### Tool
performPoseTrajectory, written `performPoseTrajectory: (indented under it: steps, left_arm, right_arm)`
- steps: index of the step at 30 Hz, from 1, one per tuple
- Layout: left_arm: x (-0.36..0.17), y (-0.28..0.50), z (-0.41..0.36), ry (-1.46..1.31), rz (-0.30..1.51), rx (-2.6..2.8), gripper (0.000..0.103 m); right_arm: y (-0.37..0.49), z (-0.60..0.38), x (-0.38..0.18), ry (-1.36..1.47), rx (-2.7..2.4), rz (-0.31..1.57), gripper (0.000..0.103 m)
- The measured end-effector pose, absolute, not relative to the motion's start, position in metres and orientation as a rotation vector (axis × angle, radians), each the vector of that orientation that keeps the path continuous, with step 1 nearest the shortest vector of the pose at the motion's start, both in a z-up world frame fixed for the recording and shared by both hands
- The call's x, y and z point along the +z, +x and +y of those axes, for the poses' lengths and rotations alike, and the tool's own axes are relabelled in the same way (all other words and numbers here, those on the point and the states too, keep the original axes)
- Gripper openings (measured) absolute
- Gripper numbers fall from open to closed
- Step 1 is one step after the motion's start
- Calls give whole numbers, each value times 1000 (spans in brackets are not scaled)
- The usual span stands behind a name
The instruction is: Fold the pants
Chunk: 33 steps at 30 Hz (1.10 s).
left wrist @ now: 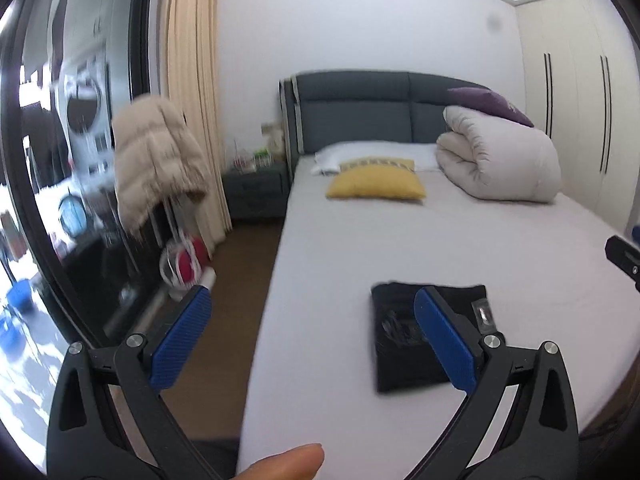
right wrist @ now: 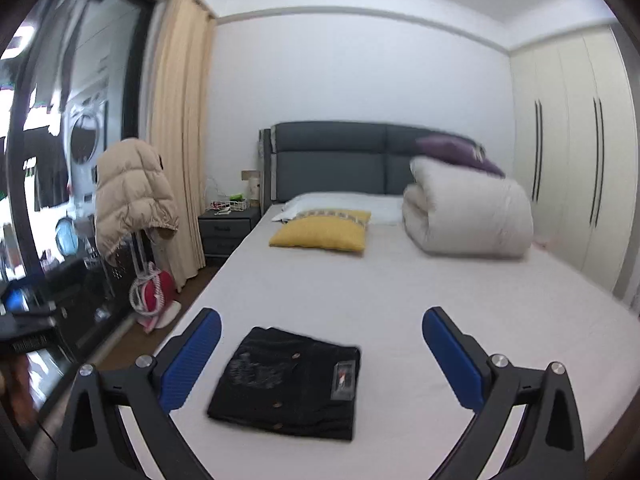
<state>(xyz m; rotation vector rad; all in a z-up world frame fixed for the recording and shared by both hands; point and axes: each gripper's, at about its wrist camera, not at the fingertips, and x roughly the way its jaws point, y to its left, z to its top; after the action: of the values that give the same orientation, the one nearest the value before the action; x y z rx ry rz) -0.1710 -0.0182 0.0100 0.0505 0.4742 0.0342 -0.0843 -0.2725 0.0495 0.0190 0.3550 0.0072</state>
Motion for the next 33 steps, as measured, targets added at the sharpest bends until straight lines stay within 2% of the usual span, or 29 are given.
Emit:
performPoseTrajectory:
  steps: [6, 12, 33]
  left_arm:
    - [8, -188, -5, -8, 614, 10, 103]
    - [-22, -172, -28, 25, 691, -49, 103]
    - [-78, -118, -64, 62, 776, -88, 103]
  right_arm:
    - [-94, -265, 48, 89, 7, 457, 103]
    - [-100, -253, 39, 111, -5, 537, 103]
    - [-92, -258, 3, 117, -73, 633, 103]
